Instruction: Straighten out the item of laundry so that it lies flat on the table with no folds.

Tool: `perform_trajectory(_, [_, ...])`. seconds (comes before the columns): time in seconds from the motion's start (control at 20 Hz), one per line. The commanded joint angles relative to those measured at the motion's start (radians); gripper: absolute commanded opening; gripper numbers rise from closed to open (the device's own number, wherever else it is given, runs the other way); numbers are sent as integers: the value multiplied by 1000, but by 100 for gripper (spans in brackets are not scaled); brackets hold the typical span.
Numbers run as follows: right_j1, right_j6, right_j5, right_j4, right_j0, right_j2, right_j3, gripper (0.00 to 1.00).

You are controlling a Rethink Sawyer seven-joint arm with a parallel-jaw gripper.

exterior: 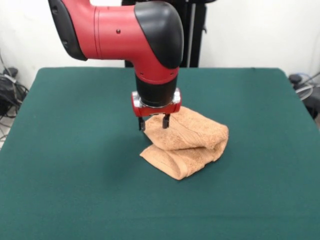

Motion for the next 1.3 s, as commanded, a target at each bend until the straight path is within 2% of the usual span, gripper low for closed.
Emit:
perform_trajectory(0.05, [29, -67, -67, -70, 13, 64, -28, 100])
perform_trajectory(0.55, [56, -40, -101, -95, 26, 39, -39, 100])
perform_trajectory(0.7, [87, -17, -224, -113, 6, 55, -26, 100])
perform_trajectory(0.85, [70, 5, -265, -118, 5, 49, -5, 100])
perform_trajectory(1.3, [74, -17, -237, -115, 1, 60, -5, 100])
